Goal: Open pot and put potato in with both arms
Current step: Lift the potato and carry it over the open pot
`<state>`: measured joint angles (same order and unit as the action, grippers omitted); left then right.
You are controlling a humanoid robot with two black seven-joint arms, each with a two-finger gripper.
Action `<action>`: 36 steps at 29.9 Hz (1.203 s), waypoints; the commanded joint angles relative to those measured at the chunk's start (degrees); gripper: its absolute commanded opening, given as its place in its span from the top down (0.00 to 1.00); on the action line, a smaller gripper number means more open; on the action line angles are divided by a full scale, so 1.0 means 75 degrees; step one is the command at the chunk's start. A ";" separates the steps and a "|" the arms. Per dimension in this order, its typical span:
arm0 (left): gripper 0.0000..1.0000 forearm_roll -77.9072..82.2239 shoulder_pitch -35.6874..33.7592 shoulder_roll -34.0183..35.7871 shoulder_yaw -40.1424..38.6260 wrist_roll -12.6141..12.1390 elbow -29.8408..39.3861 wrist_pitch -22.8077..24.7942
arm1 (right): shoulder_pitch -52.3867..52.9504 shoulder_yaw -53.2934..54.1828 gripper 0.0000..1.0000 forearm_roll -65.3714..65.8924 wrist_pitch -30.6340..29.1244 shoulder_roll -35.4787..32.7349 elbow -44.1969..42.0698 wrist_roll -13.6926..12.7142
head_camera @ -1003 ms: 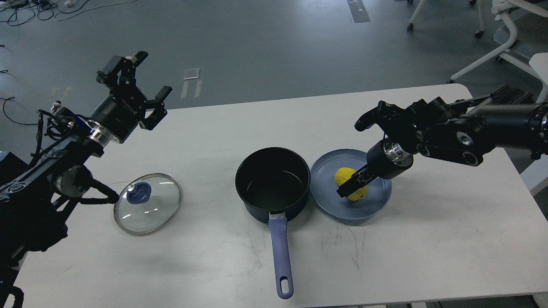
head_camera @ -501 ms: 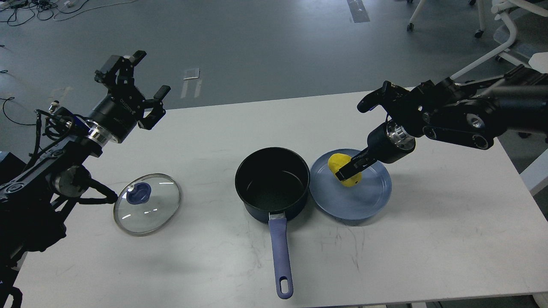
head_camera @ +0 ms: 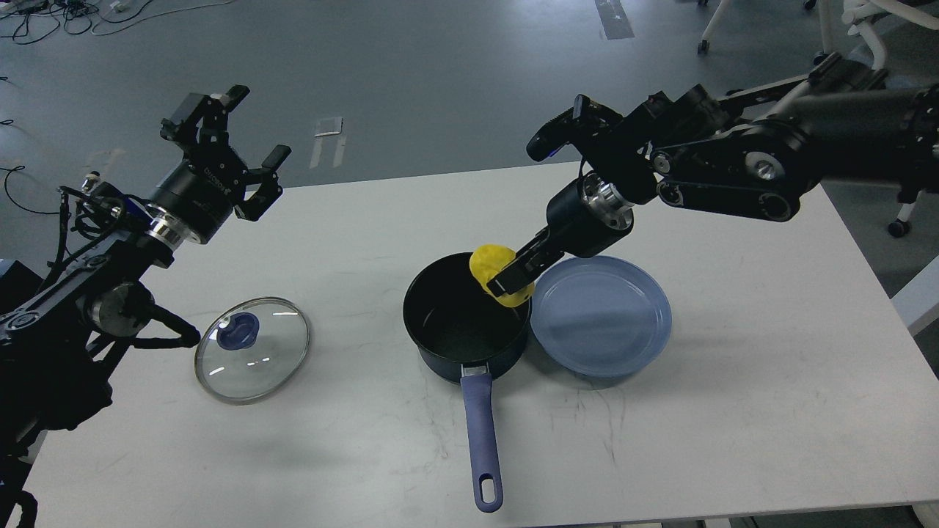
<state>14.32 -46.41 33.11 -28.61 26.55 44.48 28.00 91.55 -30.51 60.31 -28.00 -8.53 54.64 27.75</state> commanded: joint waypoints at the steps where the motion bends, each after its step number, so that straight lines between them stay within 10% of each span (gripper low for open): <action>1: 0.02 0.0000 0.0000 0.0004 -0.0017 -0.0001 -0.0001 0.0000 | -0.0077 -0.0010 0.75 -0.0272 0.0000 0.0434 -0.0172 0.0003; 29: 0.02 0.0000 0.0000 0.0132 -0.0017 -0.0001 0.0022 0.0000 | -0.0734 -0.0116 0.69 -0.0284 0.0241 0.1137 -0.1145 -0.0079; 36: 0.02 -0.0011 0.0000 0.0144 -0.0017 -0.0012 0.0022 0.0000 | -0.0769 -0.0116 0.41 -0.0284 0.0241 0.1137 -0.1261 -0.0103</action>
<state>14.24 -46.41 34.18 -28.74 26.48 44.65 28.00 85.98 -31.41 58.19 -26.20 0.00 45.82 27.14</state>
